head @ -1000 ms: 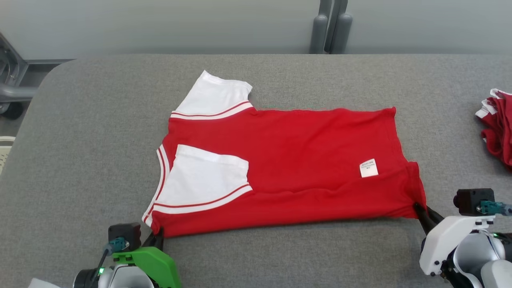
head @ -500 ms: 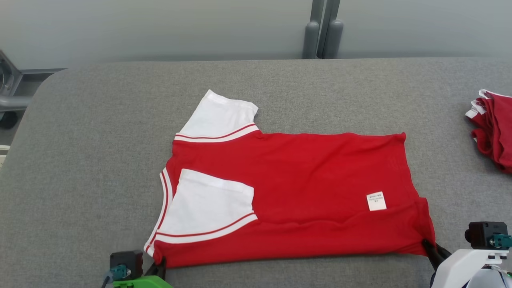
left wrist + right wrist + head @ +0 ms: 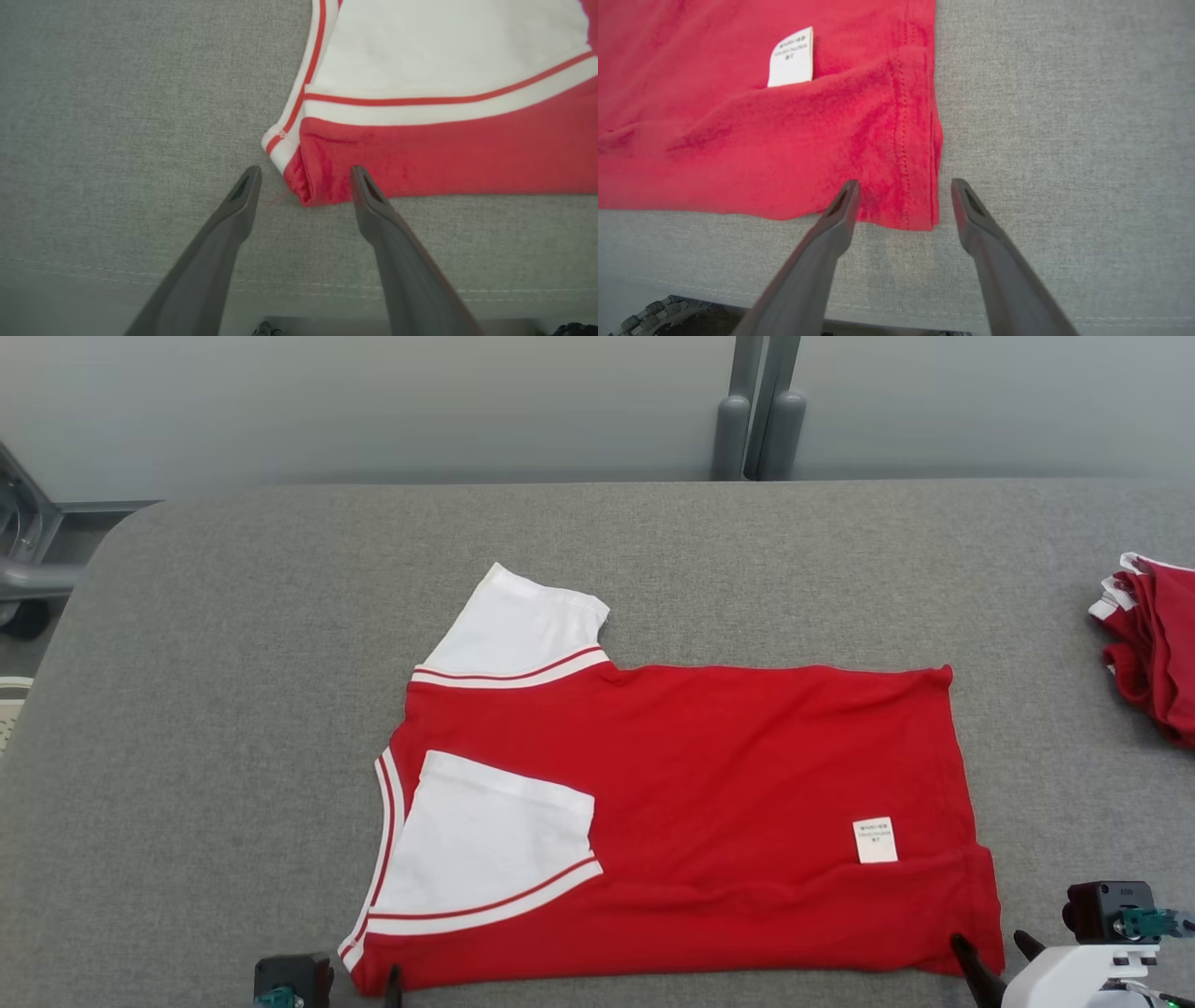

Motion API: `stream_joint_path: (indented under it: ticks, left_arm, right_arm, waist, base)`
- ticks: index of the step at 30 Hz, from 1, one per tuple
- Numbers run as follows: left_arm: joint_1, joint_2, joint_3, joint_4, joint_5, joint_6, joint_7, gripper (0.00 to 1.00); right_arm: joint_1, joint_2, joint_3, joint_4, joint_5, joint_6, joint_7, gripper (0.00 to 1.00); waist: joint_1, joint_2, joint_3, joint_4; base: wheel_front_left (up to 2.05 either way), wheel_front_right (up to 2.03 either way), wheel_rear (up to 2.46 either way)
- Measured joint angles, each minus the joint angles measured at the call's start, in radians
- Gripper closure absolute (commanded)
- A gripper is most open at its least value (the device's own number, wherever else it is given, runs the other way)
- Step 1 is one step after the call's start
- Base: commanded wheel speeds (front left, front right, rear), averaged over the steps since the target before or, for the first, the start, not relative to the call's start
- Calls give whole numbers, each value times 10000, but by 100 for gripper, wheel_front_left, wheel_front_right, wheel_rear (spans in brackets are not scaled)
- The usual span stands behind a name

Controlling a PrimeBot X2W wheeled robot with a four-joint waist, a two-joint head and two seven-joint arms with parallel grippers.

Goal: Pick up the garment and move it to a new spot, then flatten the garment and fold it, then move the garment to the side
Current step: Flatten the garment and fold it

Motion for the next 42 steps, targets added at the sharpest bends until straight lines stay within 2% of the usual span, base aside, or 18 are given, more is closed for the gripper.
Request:
stream_joint_path:
  ticks: [6,7,11,16,19,23,28,33,38,42]
  left_arm:
    - [-36,-88,282,293,90,-113,-905,0]
    - [-52,-90,412,297,98,-313,-1453,0]
    - [-291,-127,690,384,297,-408,-2422,0]
    - [-687,-504,1124,399,717,-700,-3058,0]
    - [-847,-838,1624,276,1133,-1068,-3099,0]
    - [-878,-1517,2903,-401,1935,-1574,-3135,0]
    - [-477,-2119,3906,-428,2564,-2857,-3150,0]
    - [-356,-2414,4289,65,3250,-3720,-3152,0]
    - [-192,-2642,4594,531,3720,-4142,-3150,0]
    - [-130,-2742,4775,721,3894,-4280,-3150,0]
  right_arm:
    - [-22,48,-188,82,-267,0,-428,0]
    - [-52,142,-291,2,-408,-4,-654,0]
    - [-262,213,-261,-328,-679,-6,-1342,0]
    - [-461,389,-13,-500,-709,-6,-2410,0]
    - [-663,472,146,-456,-834,-6,-3114,0]
    - [-960,683,311,-270,-788,-6,-4111,0]
    - [-1322,851,491,261,-658,-6,-4991,0]
    - [-1568,926,709,874,-777,-6,-5597,0]
    - [-1664,965,840,1480,-1179,-6,-5854,0]
    - [-1694,970,1011,1724,-1168,-6,-5791,0]
  waist:
    - [0,0,-224,39]
    - [0,0,-349,29]
    - [0,0,-573,2]
    - [0,0,-808,30]
    - [0,0,-896,25]
    - [0,0,-963,-27]
    - [0,0,-1031,-174]
    - [0,0,-1090,-334]
    - [0,0,-1141,-432]
    - [0,0,-1162,-440]
  base:
    - [0,0,0]
    - [0,0,0]
    - [0,0,0]
    - [0,0,0]
    - [0,0,0]
    - [0,0,0]
    - [0,0,0]
    - [0,0,0]
    - [0,0,0]
    - [0,0,0]
